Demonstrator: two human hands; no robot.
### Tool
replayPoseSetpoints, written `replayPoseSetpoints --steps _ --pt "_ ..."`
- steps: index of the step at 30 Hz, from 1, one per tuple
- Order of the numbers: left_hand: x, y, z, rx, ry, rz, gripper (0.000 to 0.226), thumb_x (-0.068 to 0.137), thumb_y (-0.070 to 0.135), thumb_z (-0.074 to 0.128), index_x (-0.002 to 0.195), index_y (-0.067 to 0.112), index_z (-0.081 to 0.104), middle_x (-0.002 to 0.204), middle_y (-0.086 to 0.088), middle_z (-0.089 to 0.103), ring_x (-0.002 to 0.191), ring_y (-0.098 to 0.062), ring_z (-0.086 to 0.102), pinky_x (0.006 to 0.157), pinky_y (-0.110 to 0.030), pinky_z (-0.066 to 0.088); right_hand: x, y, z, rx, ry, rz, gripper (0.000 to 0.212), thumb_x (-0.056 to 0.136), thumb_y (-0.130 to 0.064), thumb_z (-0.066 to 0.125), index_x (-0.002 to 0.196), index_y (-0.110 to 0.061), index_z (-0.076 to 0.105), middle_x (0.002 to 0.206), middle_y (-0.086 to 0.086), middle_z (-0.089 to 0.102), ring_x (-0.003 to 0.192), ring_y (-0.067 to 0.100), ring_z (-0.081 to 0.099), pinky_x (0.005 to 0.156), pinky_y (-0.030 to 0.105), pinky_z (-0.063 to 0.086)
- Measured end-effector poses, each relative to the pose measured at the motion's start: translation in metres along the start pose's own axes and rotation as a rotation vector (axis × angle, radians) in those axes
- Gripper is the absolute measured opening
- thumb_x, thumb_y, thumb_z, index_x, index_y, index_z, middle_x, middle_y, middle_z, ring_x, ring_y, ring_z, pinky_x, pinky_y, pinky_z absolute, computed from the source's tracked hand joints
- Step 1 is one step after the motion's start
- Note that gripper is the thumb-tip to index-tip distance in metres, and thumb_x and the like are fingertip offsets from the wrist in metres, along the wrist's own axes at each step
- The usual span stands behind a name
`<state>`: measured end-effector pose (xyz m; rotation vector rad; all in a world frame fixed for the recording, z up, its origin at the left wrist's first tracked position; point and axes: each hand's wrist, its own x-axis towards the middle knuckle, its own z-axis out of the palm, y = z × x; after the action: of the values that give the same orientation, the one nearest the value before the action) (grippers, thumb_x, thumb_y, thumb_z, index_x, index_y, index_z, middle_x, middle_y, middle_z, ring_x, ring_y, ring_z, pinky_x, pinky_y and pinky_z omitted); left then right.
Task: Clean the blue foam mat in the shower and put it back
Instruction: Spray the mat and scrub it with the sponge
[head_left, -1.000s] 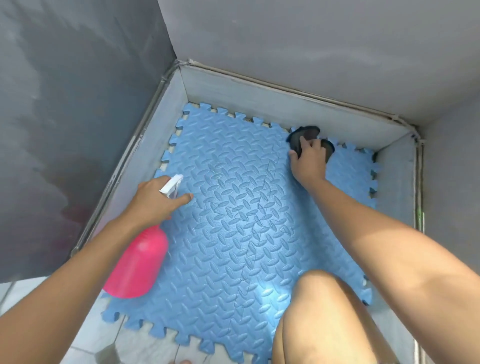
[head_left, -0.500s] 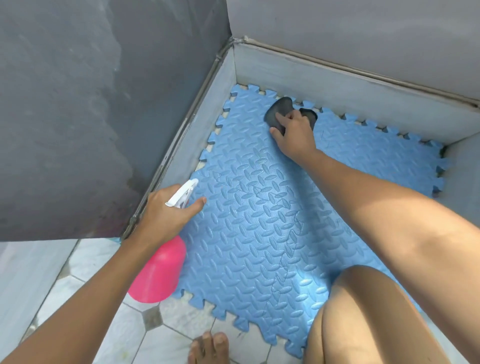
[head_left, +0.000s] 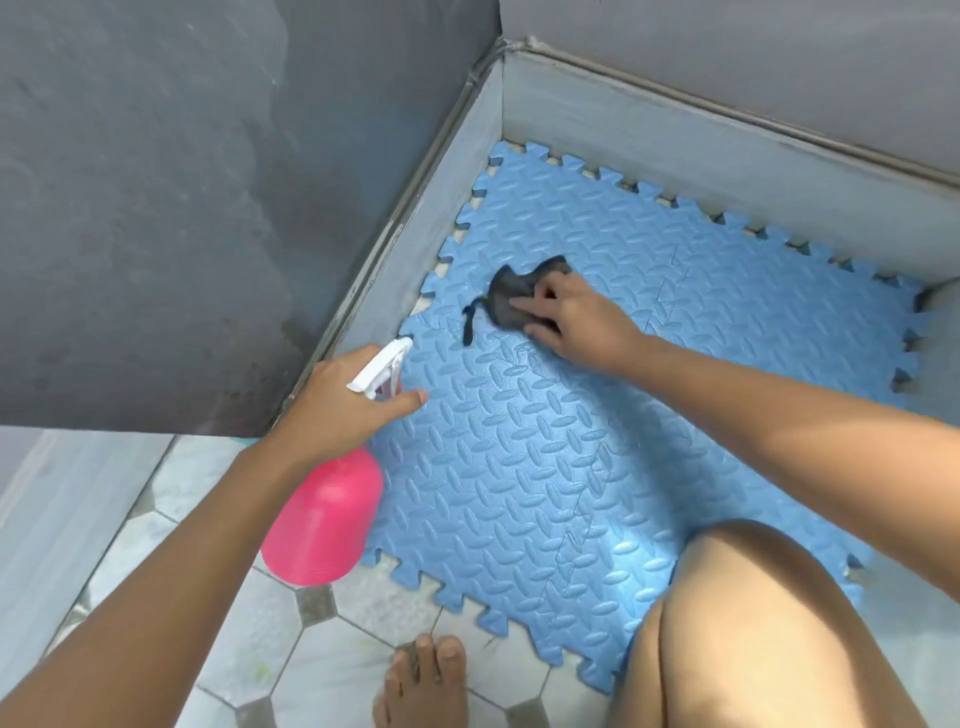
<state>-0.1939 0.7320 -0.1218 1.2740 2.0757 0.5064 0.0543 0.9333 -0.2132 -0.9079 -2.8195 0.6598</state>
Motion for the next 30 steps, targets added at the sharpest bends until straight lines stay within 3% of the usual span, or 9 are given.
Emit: replayPoseSetpoints --steps 2,5,8,13,19,22,26,28,30 --pt "-0.008 -0.009 0.0 0.057 -0.098 -0.019 0.037 0.076 0.043 0.085 0.082 0.016 0.06 0.066 -0.001 0.058 0.056 -0.008 0.049 0.059 -0.026 0.041 0.032 0.03 -0.016 -0.01 0.103 0.266 0.044 0.098 -0.036 0.059 0.14 -0.023 0.059 0.124 0.013 0.05 0.118 0.034 0.046 0.098 0.047 0.046" --pt "-0.031 -0.03 0.006 0.056 -0.069 0.035 0.043 0.074 0.058 0.073 0.068 0.019 0.054 0.057 -0.001 0.05 0.053 -0.008 0.044 0.053 -0.023 0.037 0.07 0.049 -0.023 0.009 0.204 0.501 0.045 0.1 -0.037 0.055 0.142 -0.022 0.056 0.134 0.019 0.046 0.125 0.04 0.042 0.109 0.044 0.037" --pt "-0.052 -0.047 0.011 -0.009 -0.008 0.033 0.049 0.075 0.058 0.063 0.069 0.009 0.06 0.055 -0.002 0.051 0.052 -0.008 0.041 0.054 -0.032 0.041 0.094 0.041 -0.022 -0.012 0.174 0.527 0.045 0.101 -0.037 0.05 0.144 -0.022 0.054 0.14 0.022 0.042 0.123 0.045 0.041 0.111 0.044 0.031" --pt "-0.068 -0.048 0.008 -0.074 0.042 0.114 0.039 0.08 0.042 0.072 0.067 0.011 0.054 0.054 0.0 0.046 0.051 -0.006 0.039 0.052 -0.021 0.035 0.109 0.024 -0.014 -0.039 0.142 0.455 0.046 0.101 -0.038 0.049 0.145 -0.024 0.053 0.137 0.017 0.045 0.121 0.043 0.042 0.11 0.043 0.033" --pt "-0.074 -0.047 0.007 -0.1 0.225 0.121 0.039 0.085 0.037 0.073 0.064 0.015 0.049 0.054 0.004 0.045 0.048 -0.007 0.039 0.05 -0.022 0.035 0.053 -0.068 0.03 -0.026 0.106 0.116 0.042 0.098 -0.038 0.056 0.137 -0.024 0.061 0.119 0.007 0.055 0.104 0.031 0.047 0.093 0.044 0.047" --pt "-0.073 -0.046 0.006 -0.088 0.252 0.143 0.035 0.087 0.033 0.07 0.067 0.011 0.051 0.055 -0.001 0.047 0.052 -0.018 0.045 0.053 -0.034 0.042 -0.017 -0.127 0.067 0.012 -0.051 -0.268 0.04 0.096 -0.042 0.058 0.133 -0.028 0.064 0.111 -0.001 0.056 0.095 0.021 0.047 0.077 0.032 0.045" --pt "-0.073 -0.048 0.005 -0.072 0.251 0.145 0.034 0.087 0.031 0.069 0.069 0.01 0.051 0.057 -0.004 0.049 0.055 -0.027 0.047 0.055 -0.04 0.043 -0.09 -0.149 0.08 0.016 -0.325 -0.668 0.034 0.1 -0.039 0.054 0.131 -0.031 0.063 0.113 -0.001 0.056 0.092 0.021 0.048 0.076 0.035 0.048" --pt "-0.073 -0.047 0.005 -0.085 0.239 0.144 0.033 0.088 0.032 0.069 0.069 0.011 0.051 0.057 -0.004 0.049 0.055 -0.027 0.048 0.054 -0.041 0.043 -0.086 -0.126 0.068 0.029 -0.318 -0.683 0.032 0.1 -0.037 0.055 0.131 -0.031 0.064 0.113 -0.001 0.056 0.094 0.02 0.048 0.079 0.035 0.047" --pt "-0.073 -0.046 0.005 -0.093 0.23 0.131 0.033 0.087 0.034 0.069 0.07 0.012 0.051 0.057 -0.003 0.049 0.056 -0.027 0.048 0.054 -0.04 0.043 -0.061 -0.088 0.05 0.043 -0.23 -0.548 0.033 0.099 -0.033 0.06 0.132 -0.033 0.062 0.11 -0.002 0.054 0.098 0.018 0.047 0.082 0.031 0.044"
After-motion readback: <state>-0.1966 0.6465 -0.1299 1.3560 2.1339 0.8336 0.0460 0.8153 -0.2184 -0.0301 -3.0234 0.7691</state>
